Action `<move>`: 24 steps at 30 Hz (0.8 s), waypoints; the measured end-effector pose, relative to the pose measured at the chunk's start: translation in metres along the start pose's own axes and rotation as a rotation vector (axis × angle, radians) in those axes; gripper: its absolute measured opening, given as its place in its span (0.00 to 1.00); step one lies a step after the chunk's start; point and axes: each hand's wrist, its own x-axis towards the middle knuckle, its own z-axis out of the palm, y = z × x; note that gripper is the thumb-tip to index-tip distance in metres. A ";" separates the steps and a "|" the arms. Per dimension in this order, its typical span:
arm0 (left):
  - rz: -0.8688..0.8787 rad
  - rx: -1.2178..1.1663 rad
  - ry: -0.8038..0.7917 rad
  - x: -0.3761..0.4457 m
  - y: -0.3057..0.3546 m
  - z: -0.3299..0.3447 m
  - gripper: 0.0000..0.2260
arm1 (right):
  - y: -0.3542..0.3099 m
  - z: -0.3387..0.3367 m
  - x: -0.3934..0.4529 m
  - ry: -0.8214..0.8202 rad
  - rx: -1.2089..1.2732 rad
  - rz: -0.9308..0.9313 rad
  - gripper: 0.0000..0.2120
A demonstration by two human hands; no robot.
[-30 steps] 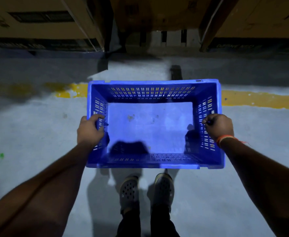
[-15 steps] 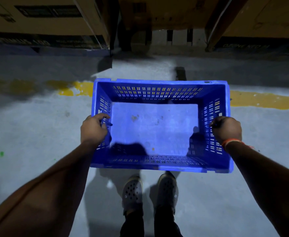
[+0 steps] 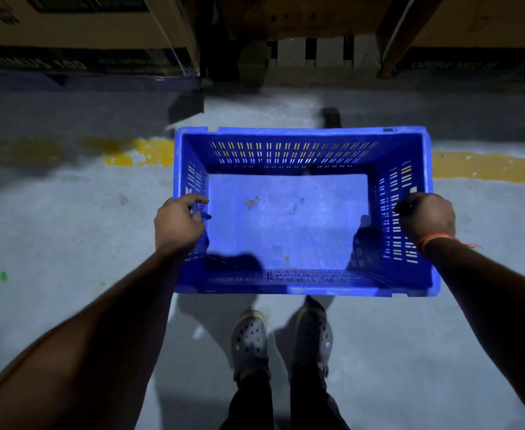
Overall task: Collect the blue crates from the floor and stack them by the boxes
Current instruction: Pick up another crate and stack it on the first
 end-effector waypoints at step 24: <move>0.110 0.210 0.143 -0.001 0.005 0.005 0.15 | -0.003 0.002 -0.009 0.136 -0.029 -0.055 0.12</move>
